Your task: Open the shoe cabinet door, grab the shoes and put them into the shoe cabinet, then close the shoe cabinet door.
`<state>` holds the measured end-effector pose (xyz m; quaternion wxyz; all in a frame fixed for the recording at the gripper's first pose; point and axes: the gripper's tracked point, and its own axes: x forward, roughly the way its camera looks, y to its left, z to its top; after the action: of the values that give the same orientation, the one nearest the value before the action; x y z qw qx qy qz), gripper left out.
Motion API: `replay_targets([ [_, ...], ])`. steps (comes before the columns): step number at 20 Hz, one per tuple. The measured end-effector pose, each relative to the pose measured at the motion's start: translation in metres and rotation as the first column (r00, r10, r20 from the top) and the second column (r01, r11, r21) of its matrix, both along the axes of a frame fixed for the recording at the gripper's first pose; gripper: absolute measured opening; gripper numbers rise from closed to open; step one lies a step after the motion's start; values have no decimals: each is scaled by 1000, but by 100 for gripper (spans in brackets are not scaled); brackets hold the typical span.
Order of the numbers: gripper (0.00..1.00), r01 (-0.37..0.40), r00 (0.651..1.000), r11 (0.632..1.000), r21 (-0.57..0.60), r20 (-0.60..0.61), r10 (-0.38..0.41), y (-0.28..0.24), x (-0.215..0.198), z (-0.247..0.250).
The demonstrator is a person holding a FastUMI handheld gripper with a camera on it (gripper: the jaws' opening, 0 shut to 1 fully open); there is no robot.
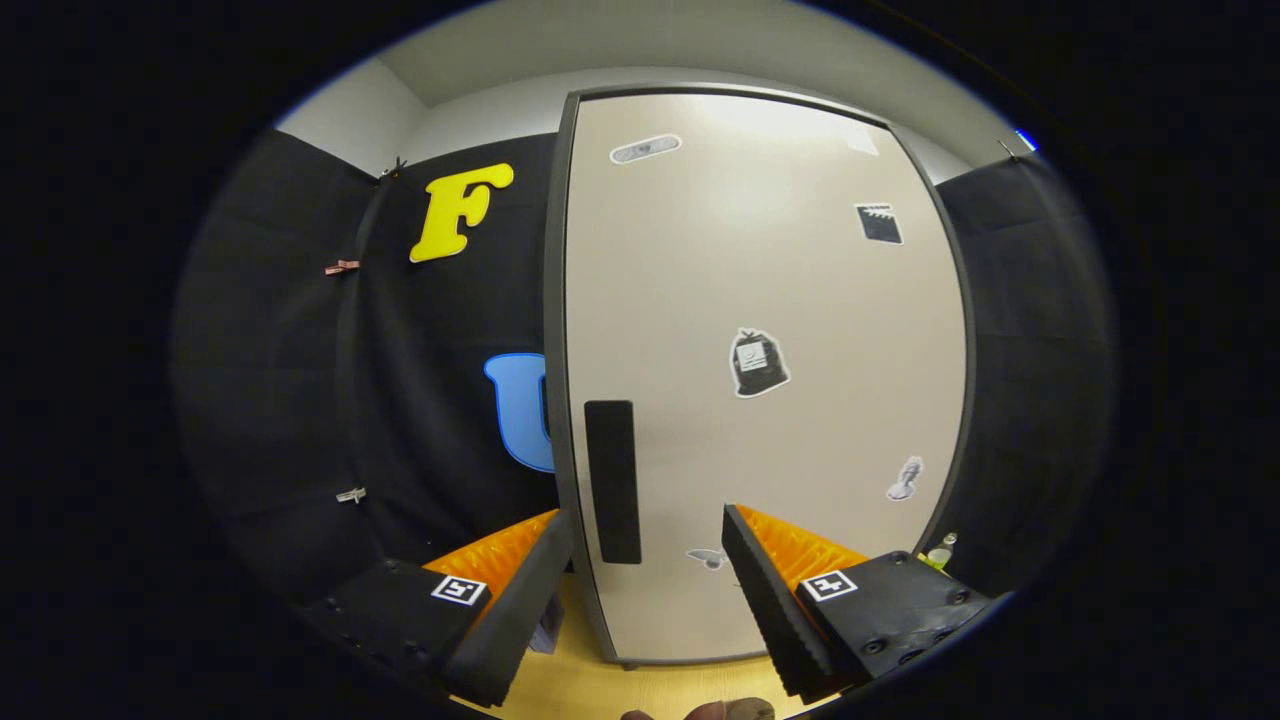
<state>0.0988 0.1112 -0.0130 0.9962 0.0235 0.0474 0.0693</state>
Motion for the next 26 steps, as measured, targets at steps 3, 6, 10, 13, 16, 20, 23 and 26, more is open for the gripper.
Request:
replay_targets([
  [3, 98, 7, 1000, 1000, -8, -10, -7, 12, 25, -11],
  [6, 94, 14, 1000, 1000, -6, -20, -15, 17, 46, -18],
  [10, 62, 53, 999, 999, 9, 8, -53, 17, 57, -17],
  [13, 36, 48, 998, 999, -14, 28, -48, 19, 60, -18],
  [16, 29, 32, 999, 999, -16, 5, -31, 19, 57, -18],
  [20, 21, -16, 1000, 1000, -12, 4, 16, 19, 48, -17],
  [23, 21, -44, 999, 999, -2, 12, 44, 19, 25, -11],
  [26, 21, -89, 996, 996, 7, 18, 89, 11, 0, -4],
])
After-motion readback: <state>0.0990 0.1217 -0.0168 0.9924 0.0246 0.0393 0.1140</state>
